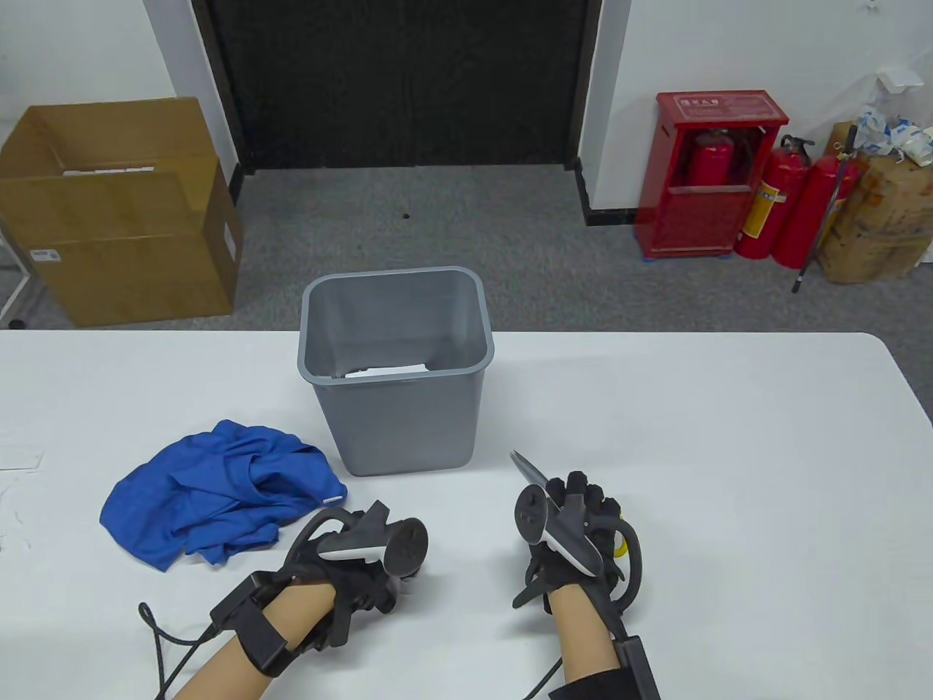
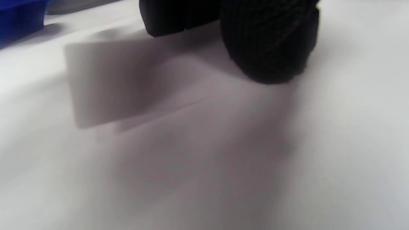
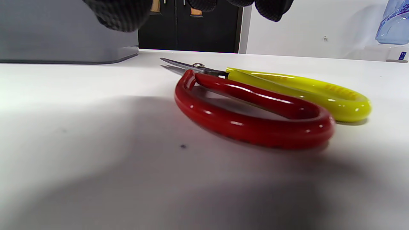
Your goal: Cut off the clothing tag with scissors
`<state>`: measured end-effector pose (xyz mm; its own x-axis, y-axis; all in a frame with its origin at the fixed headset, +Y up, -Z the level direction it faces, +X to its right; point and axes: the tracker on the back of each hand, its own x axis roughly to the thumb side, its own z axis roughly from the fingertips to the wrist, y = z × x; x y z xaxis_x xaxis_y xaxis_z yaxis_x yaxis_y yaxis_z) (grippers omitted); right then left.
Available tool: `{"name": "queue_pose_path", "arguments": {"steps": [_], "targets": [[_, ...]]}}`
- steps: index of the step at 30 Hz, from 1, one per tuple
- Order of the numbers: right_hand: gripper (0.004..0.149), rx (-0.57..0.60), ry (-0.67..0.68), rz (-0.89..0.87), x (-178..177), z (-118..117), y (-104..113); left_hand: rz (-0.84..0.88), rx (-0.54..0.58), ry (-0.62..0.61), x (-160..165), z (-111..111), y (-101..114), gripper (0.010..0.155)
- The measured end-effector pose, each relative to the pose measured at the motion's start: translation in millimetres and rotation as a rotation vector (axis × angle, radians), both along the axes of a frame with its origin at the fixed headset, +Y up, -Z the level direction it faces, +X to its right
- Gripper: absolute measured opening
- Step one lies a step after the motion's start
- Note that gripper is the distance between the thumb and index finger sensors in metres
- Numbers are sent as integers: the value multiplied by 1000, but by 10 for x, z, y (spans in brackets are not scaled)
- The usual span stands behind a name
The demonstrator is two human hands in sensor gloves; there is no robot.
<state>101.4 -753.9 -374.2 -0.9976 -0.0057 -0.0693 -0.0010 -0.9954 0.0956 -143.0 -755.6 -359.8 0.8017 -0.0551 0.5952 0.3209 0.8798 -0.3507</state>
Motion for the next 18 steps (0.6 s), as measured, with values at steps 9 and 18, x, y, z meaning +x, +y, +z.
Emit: {"name": "queue_pose_path", "arguments": {"steps": [9,18], "targets": [[75,-15,-5,-3,-1,10,1,94,28,-13,14,58,41,51],[74,-21,-4,-2,-2,9,6,239,16,39,-87,12,283,50]]}}
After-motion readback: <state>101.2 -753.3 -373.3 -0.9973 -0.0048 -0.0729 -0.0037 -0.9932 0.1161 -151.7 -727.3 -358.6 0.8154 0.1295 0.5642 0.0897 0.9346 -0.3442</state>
